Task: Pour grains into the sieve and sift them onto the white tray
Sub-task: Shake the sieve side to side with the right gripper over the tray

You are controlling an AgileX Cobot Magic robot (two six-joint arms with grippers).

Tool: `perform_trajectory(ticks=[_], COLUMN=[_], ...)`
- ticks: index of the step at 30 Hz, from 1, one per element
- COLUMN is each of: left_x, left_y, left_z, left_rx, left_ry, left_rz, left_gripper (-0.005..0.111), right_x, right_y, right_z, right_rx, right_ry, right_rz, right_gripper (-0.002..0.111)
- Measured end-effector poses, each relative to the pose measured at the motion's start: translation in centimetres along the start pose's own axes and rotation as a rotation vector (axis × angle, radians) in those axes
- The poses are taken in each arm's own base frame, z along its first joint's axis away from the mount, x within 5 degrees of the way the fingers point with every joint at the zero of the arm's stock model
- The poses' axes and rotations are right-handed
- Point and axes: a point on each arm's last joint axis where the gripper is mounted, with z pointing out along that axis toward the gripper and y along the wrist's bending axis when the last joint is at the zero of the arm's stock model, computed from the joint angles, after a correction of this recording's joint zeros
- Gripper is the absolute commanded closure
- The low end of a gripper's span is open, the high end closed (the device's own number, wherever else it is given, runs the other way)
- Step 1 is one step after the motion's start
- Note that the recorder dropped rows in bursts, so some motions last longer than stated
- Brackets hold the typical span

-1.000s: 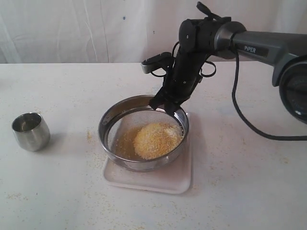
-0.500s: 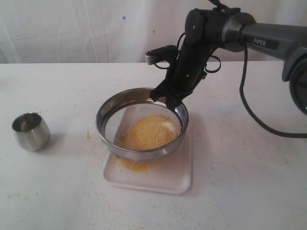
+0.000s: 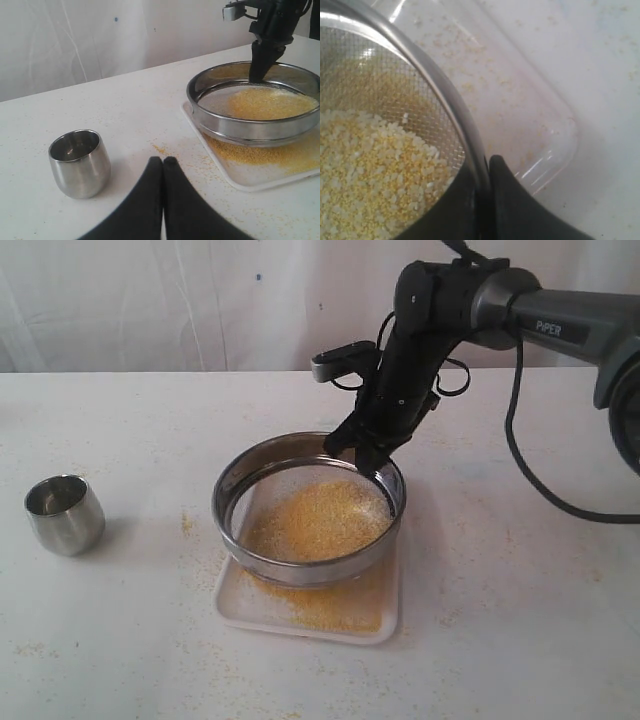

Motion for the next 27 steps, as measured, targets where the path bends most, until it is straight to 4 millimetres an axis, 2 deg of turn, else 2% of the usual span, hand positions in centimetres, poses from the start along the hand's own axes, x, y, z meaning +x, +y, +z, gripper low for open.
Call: perform_trajectory(ticks=[2,5,9,12,15,19,21,23,25,26,27], left_x=[0.0,0.0,0.0,0.0,0.0,0.0,0.0,0.0,0.0,0.0,0.0], left_y=[0.0,0.0,0.0,0.0,0.0,0.0,0.0,0.0,0.0,0.0,0.0], left_z=[0.0,0.0,0.0,0.0,0.0,0.0,0.0,0.0,0.0,0.0,0.0], left_rx=[0.000,0.000,0.000,0.000,0.000,0.000,0.000,0.000,0.000,0.000,0.000], left_ry=[0.000,0.000,0.000,0.000,0.000,0.000,0.000,0.000,0.000,0.000,0.000], left_rz=[0.000,0.000,0.000,0.000,0.000,0.000,0.000,0.000,0.000,0.000,0.000], left_gripper=[0.107,0.107,0.107,0.107,0.107,0.107,0.107,0.107,0.107,0.107,0.107], right_x=[-0.2,-0.2,-0.4,-0.5,-0.7,-0.4,-0.5,-0.4,-0.2,-0.3,-0.3], right_y=[-0.1,0.0,-0.2,-0.1,-0.4,0.0,-0.2,0.2,0.1,0.3,0.7], right_z=[0.2,0.2,0.5,0.5,0.7,0.7,1.0,1.0,1.3,1.4,1.5], right_rx=[0.008,-0.012,0.018,0.022,0.061,0.027,0.075,0.025,0.048,0.013,-0.033], right_ry=[-0.019,-0.028,-0.053,-0.065,-0.087,-0.058,-0.059,-0.057,-0.031,-0.038,-0.040], right_rz=[0.033,-0.033,0.023,-0.020,0.052,-0.067,0.035,-0.056,0.044,0.033,-0.045], right_gripper=[0.108,0.108,0.108,0.108,0.108,0.108,0.108,0.108,0.108,0.108,0.108])
